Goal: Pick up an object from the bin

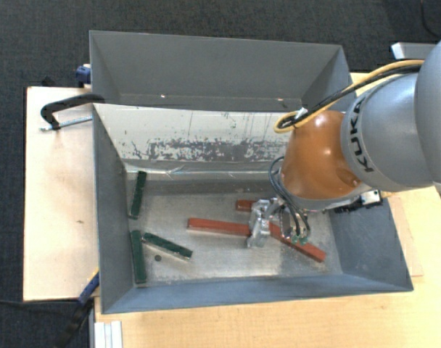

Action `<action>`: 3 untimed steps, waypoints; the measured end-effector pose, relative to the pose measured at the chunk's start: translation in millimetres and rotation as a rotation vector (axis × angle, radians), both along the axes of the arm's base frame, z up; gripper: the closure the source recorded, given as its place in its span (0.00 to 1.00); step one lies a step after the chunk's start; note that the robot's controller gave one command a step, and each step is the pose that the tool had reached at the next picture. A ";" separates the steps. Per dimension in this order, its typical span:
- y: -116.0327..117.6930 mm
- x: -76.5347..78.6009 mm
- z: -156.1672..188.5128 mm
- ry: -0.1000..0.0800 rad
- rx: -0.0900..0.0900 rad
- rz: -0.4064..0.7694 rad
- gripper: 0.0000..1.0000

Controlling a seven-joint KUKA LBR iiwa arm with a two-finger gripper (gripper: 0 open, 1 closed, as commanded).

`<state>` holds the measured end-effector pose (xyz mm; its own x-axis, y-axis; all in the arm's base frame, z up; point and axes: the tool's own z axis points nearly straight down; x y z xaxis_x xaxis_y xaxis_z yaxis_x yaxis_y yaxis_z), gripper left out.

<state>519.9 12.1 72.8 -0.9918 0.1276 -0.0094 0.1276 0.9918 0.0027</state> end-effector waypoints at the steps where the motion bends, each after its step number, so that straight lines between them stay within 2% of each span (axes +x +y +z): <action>1: 0.0 0.0 0.0 0.000 0.000 0.000 1.00; 2: 15.6 -1.9 0.2 0.000 -0.005 0.072 1.00; 3: 53.3 30.9 -0.4 0.007 -0.004 0.355 1.00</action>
Offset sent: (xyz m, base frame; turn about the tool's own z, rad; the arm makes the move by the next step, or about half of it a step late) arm -0.0142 0.0953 -0.0028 -0.3630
